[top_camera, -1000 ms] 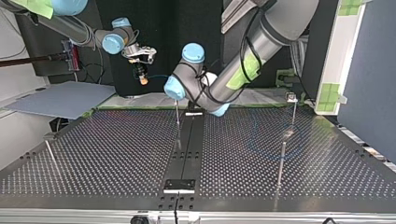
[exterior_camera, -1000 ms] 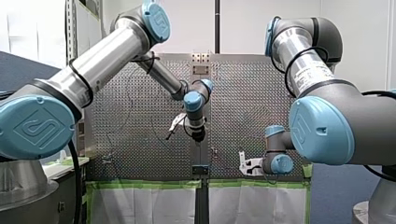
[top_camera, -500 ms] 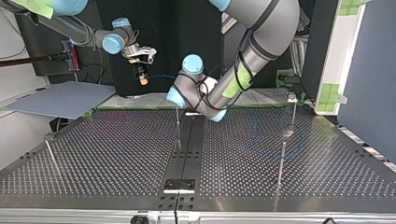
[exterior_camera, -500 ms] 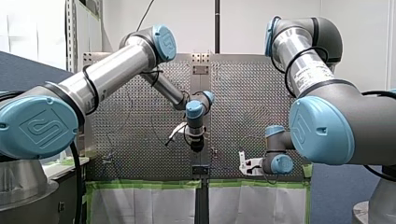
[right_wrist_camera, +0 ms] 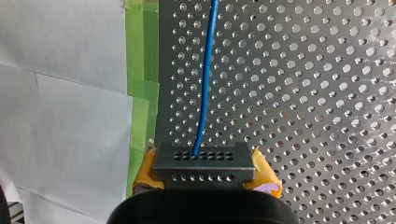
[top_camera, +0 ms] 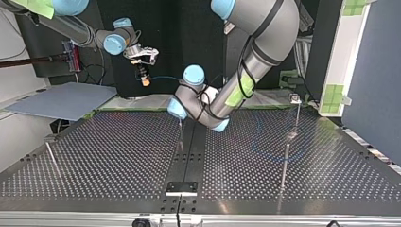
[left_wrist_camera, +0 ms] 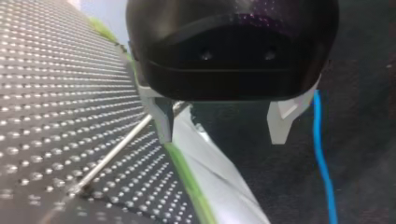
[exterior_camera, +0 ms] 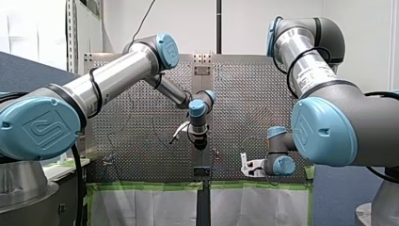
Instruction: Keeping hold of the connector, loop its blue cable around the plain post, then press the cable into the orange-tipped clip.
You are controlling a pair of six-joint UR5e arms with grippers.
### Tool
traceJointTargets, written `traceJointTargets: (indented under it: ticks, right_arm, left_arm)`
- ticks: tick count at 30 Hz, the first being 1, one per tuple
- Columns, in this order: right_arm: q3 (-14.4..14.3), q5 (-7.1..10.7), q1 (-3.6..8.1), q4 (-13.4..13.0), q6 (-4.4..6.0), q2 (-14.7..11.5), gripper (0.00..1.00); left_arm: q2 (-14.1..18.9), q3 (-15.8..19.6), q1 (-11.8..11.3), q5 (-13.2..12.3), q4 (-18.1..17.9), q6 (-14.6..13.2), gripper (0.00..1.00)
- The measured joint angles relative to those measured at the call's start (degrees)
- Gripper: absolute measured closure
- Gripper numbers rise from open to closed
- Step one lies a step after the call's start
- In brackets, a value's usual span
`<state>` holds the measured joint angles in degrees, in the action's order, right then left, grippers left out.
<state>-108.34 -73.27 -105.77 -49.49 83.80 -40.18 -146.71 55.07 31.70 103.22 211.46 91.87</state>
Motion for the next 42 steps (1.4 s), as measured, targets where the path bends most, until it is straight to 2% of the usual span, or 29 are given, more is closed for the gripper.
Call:
traceJointTargets:
  ticks: [8, 19, 25, 34, 42]
  right_arm:
    - [0.0, -0.02, -0.07, 0.05, -0.18, -0.01, 1.0]
    - [0.0, -0.04, -0.09, 0.15, -0.36, 0.01, 1.0]
    - [0.0, -0.04, -0.16, 0.16, -0.37, 0.02, 1.0]
    - [0.01, -0.04, -0.2, 0.09, -0.37, 0.0, 1.0]
    - [0.01, 0.07, -0.32, 0.18, -0.37, -0.01, 1.0]
  left_arm:
    - [-1.62, 0.8, -0.39, 0.5, -0.29, 0.09, 0.0]
    - [-1.83, 2.96, -0.98, 1.06, -1.98, -0.03, 0.0]
    - [-1.85, 3.73, -0.99, 0.46, -3.31, 0.02, 0.0]
    - [-1.85, 6.75, -0.68, -2.27, -4.09, 0.29, 0.0]
    - [-1.87, 6.27, -0.65, -3.35, -5.55, 0.43, 0.0]
